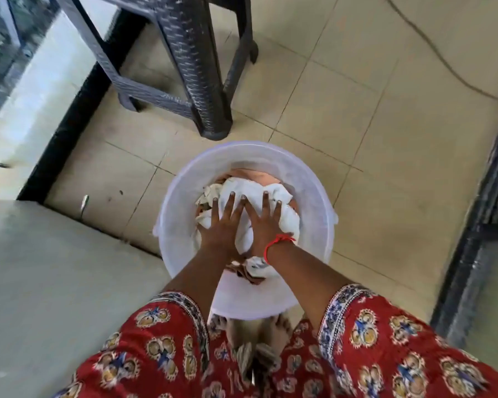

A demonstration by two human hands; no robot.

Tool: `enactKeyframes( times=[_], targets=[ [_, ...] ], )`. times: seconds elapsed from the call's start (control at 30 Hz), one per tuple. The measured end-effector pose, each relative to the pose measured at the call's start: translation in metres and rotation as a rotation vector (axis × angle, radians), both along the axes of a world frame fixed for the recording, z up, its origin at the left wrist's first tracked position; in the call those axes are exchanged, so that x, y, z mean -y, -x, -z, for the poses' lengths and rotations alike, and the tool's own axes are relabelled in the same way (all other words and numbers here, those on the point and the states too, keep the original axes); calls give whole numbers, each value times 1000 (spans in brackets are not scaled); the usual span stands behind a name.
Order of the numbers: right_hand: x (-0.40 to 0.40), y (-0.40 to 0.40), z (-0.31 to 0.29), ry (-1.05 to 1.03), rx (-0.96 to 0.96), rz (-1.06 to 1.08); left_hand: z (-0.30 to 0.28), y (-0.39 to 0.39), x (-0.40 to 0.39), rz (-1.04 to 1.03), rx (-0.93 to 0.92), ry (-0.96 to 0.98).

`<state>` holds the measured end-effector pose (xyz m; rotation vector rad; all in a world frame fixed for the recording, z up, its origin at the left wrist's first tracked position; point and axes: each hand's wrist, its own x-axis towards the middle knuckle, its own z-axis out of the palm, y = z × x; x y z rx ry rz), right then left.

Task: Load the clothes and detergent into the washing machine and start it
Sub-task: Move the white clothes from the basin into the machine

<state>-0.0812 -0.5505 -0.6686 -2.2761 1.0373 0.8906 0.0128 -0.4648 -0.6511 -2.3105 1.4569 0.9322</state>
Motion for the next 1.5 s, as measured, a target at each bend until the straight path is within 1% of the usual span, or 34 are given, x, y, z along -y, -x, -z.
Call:
enactKeyframes(
  times=[0.07,0.17,0.23,0.27,0.33,0.4,0.5,0.6,0.77,0.87,0.97,1.03,1.13,1.23,1.37,1.5],
  targets=[
    [-1,-2,20,86,-45,-14,23,0,1,59,-8,-15],
    [-2,-10,23,2,10,101,53,0,1,-1,-43,-31],
    [-2,-12,23,4,14,132,61,1,3,-23,-57,-18],
    [-1,-13,25,10,39,134,62,1,3,-69,-73,4],
    [8,-14,18,-23,91,124,54,-1,4,-158,-110,129],
    [17,-16,2,-31,130,65,36,-4,7,-198,-127,226],
    [20,-17,-42,33,181,-3,-2,-4,9,-233,-124,253],
    [17,-19,-106,48,236,45,-60,-2,7,-283,-117,321],
    [16,-34,-253,88,309,-4,-188,-12,1,-355,-87,401],
    [16,-49,-349,131,374,-47,-285,-26,2,-423,-66,488],
    [21,-64,-444,144,457,-55,-379,-41,6,-443,-35,593],
    [23,-74,-509,202,477,-113,-441,-51,6,-457,-14,655],
    [22,-88,-598,290,539,-182,-526,-65,3,-454,45,737],
    [5,-98,-683,325,609,-254,-610,-72,-15,-483,132,831],
    [-36,-113,-762,315,710,-346,-689,-81,-61,-560,242,881],
    [-97,-136,-798,269,774,-491,-726,-92,-131,-665,365,880]
  ],
)
